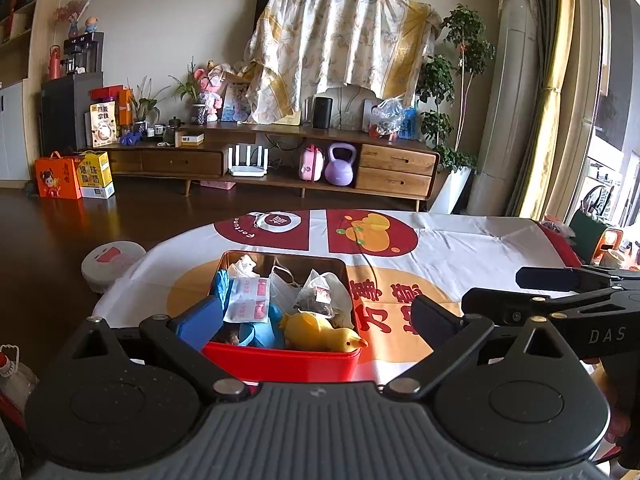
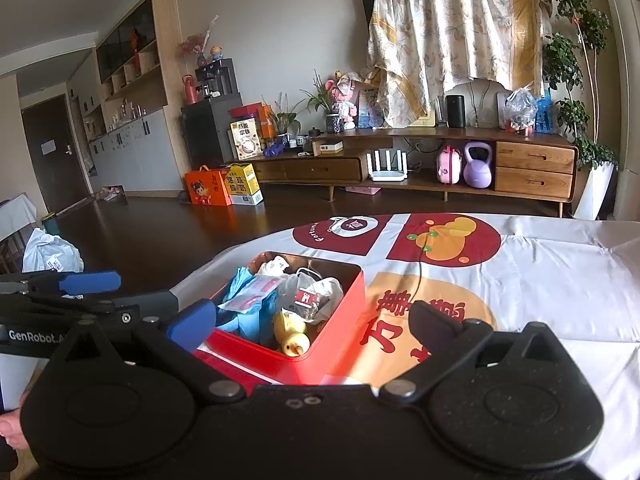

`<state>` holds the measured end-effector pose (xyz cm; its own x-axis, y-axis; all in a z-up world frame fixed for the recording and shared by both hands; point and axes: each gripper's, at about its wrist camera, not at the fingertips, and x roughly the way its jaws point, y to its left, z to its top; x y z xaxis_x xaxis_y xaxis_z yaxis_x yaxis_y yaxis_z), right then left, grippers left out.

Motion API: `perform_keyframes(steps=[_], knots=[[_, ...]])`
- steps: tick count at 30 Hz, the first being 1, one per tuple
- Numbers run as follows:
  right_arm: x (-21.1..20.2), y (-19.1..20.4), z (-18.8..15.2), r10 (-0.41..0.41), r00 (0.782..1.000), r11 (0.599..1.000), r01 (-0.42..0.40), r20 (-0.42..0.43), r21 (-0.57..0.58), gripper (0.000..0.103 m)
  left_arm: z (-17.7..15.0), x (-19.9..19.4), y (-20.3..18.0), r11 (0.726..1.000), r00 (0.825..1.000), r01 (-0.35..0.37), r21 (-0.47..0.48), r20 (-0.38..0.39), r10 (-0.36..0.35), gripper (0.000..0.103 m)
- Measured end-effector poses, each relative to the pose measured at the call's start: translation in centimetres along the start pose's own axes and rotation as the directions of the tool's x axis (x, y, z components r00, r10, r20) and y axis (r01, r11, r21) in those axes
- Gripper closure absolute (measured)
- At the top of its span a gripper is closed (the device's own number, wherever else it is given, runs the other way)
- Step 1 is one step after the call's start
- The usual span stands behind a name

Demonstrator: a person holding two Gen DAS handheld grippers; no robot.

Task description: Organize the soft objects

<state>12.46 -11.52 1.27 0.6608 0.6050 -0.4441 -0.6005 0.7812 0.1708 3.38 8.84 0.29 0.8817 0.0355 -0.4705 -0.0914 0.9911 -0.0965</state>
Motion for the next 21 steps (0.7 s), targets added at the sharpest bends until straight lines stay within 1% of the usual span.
perform_keyframes(steps=[21], knots=[[-0.06,0.38,-0.2,-0.001,1.0,1.0,0.001,0.006,0.001,0.0,0.04,-0.11,-0.02,1.0,1.0,0.002,-0.003,-0.001,-0.002,0.002]])
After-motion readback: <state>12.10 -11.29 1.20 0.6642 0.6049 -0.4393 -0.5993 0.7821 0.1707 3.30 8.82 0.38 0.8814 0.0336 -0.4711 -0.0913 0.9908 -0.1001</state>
